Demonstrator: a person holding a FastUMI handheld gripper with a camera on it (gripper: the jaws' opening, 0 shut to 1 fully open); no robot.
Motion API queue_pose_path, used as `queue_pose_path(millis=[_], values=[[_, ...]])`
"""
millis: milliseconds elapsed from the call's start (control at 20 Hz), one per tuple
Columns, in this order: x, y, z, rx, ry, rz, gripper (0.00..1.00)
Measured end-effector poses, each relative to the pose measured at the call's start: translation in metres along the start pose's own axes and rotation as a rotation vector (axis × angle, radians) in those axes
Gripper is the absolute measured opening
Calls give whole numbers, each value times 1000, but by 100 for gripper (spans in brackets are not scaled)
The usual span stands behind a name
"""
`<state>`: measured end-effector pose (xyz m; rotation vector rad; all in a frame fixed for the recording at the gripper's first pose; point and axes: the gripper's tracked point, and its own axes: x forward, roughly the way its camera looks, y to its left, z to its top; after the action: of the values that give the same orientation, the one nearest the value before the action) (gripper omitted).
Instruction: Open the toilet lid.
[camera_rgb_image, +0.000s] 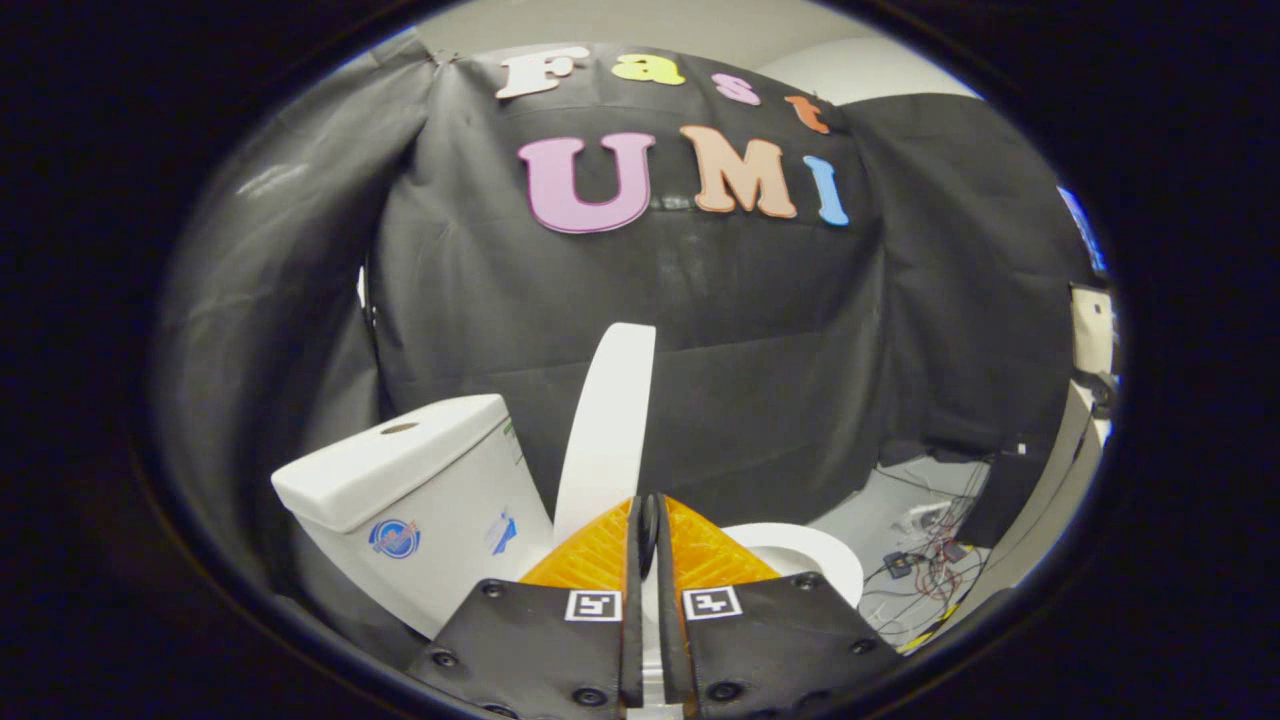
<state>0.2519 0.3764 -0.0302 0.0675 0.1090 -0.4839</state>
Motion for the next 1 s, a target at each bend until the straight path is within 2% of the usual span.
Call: queue_pose_path(millis=[200, 350, 500, 800, 1000], values=[[1, 39, 7, -63, -34, 121, 9], [1, 52, 9, -43, -53, 155, 8], [3, 77, 13, -134, -67, 235, 9], [4, 123, 8, -210, -76, 353, 11], [3, 130, 9, -210, -87, 384, 14]])
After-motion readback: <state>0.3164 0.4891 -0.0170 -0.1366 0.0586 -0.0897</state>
